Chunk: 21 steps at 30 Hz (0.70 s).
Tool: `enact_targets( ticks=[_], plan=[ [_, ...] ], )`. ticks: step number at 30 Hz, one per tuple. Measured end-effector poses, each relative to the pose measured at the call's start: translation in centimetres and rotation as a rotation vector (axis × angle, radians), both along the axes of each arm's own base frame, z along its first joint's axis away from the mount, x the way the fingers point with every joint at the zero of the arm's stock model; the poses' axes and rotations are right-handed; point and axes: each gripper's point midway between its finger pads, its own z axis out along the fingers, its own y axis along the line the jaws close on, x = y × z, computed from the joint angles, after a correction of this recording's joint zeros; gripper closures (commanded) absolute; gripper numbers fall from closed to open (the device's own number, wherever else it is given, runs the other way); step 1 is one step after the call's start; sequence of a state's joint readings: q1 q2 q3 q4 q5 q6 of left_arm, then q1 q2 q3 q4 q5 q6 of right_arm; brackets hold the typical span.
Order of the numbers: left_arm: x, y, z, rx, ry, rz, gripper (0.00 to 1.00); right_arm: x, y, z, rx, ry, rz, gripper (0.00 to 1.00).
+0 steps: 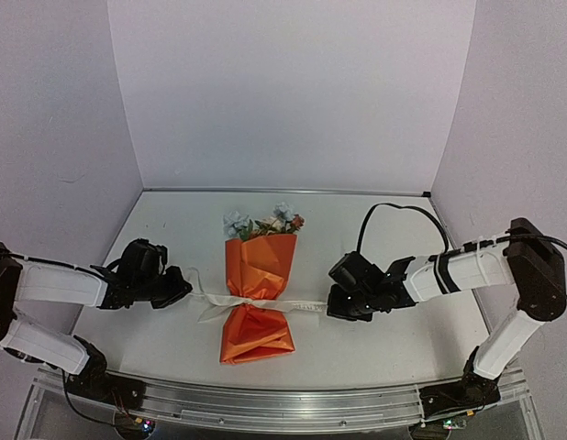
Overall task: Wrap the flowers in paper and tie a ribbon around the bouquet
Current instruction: Tie the half-tied ribbon around the folded bouquet.
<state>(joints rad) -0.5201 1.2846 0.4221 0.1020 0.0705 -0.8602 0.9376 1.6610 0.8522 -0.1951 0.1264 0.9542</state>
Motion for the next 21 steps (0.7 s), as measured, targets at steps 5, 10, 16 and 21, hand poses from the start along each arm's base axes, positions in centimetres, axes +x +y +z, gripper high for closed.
enact_targets(
  ticks=[5,10,16,21],
  plan=[
    [0.19,0.31,0.03,-0.005,0.000,-0.016,1.00,0.18,0.18,0.15,0.031,0.006,-0.007,1.00],
    [0.14,0.25,-0.06,-0.007,0.002,-0.039,1.00,0.09,0.17,0.03,0.047,0.018,-0.010,1.00],
    [0.19,0.40,-0.20,-0.004,0.004,-0.053,1.00,0.21,0.12,0.18,0.066,0.021,-0.016,1.00],
    [0.33,0.70,-0.04,-0.038,0.017,-0.056,1.00,0.17,0.14,0.42,0.101,0.019,-0.026,1.00]
  ],
)
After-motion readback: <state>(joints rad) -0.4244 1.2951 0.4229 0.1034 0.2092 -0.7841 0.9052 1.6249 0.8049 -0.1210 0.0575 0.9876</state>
